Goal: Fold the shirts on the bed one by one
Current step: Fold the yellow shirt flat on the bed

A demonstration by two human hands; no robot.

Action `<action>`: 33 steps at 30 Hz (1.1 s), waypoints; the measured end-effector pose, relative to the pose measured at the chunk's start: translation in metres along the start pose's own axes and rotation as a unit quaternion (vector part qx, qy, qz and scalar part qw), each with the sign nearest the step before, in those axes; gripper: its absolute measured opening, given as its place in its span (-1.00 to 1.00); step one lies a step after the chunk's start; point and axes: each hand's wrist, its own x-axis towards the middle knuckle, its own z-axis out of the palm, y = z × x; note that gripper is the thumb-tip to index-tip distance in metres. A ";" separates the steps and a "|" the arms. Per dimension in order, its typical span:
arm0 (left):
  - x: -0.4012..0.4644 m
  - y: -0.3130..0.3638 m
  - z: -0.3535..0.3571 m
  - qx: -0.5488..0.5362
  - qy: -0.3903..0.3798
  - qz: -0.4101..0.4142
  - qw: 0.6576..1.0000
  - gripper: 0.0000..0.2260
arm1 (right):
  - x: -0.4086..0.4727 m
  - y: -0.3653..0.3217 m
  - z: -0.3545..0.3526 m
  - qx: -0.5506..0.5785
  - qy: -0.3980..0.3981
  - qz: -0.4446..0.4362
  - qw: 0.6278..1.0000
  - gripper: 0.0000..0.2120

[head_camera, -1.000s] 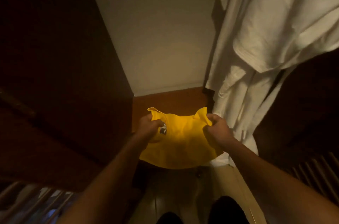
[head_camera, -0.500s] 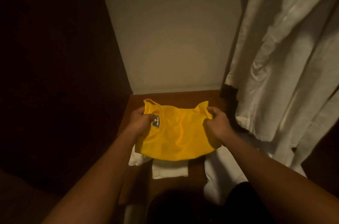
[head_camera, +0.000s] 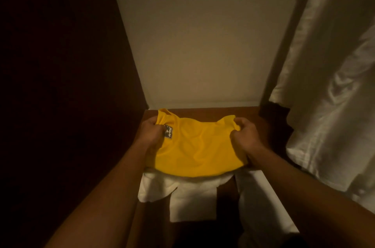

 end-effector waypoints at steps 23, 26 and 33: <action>0.034 -0.102 0.029 0.529 -0.132 0.164 0.822 -0.48 | 0.053 0.066 0.061 -0.445 -0.209 -0.120 0.862 -0.41; 0.042 -0.096 0.031 0.524 -0.148 0.143 0.826 -0.49 | 0.062 0.061 0.061 -0.438 -0.226 -0.111 0.863 -0.45; 0.030 -0.073 0.027 0.533 -0.141 0.173 0.816 -0.57 | 0.043 0.047 0.041 -0.436 -0.207 -0.147 0.864 -0.66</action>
